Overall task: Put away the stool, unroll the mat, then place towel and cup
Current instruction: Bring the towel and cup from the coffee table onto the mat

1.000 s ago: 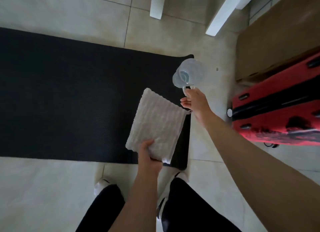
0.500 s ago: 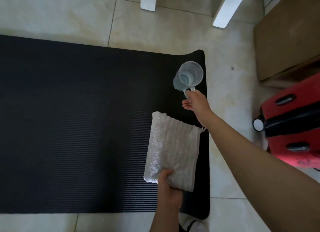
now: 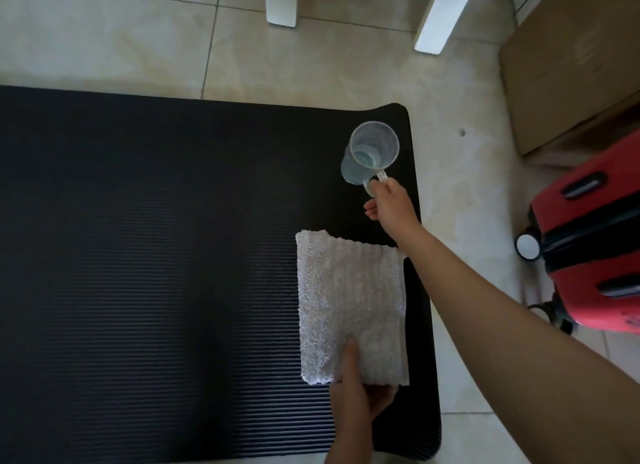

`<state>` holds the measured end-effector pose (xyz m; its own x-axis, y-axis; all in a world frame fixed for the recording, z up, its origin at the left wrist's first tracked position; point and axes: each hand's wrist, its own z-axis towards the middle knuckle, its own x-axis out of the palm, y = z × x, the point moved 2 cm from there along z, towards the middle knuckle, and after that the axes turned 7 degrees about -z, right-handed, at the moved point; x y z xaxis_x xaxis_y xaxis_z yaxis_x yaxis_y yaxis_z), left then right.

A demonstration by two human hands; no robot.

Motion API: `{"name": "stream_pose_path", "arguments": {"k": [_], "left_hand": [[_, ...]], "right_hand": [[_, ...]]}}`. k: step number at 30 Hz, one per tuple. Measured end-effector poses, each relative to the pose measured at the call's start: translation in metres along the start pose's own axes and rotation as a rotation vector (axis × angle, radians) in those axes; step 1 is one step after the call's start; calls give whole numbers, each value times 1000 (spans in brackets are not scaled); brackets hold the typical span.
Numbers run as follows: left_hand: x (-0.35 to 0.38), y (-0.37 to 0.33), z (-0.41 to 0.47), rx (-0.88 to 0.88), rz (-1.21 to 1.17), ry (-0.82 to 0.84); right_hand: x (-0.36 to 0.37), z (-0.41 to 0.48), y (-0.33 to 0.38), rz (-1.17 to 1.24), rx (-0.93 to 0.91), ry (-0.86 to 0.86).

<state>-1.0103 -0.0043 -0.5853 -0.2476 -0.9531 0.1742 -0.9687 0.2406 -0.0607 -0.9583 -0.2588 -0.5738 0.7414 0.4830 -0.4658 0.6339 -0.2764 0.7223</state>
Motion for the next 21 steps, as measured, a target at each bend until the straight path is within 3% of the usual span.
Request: {"name": "stream_pose_path", "arguments": {"k": [5, 10, 14, 15, 17, 21], "left_hand": [[-11, -5, -6, -45, 734, 272], [-16, -26, -10, -203, 946, 436], [2, -44, -22, -346, 1366, 594], [10, -54, -26, -274, 1428, 592], [26, -80, -33, 37, 1417, 557], [41, -131, -36, 1005, 1210, 224]], "right_hand": [[1, 2, 1, -48, -67, -47], [3, 3, 0, -43, -74, -75], [3, 4, 4, 20, -22, -69], [3, 3, 5, 26, -15, -69], [2, 2, 7, 35, -16, -63], [1, -2, 5, 38, -52, -76]]}}
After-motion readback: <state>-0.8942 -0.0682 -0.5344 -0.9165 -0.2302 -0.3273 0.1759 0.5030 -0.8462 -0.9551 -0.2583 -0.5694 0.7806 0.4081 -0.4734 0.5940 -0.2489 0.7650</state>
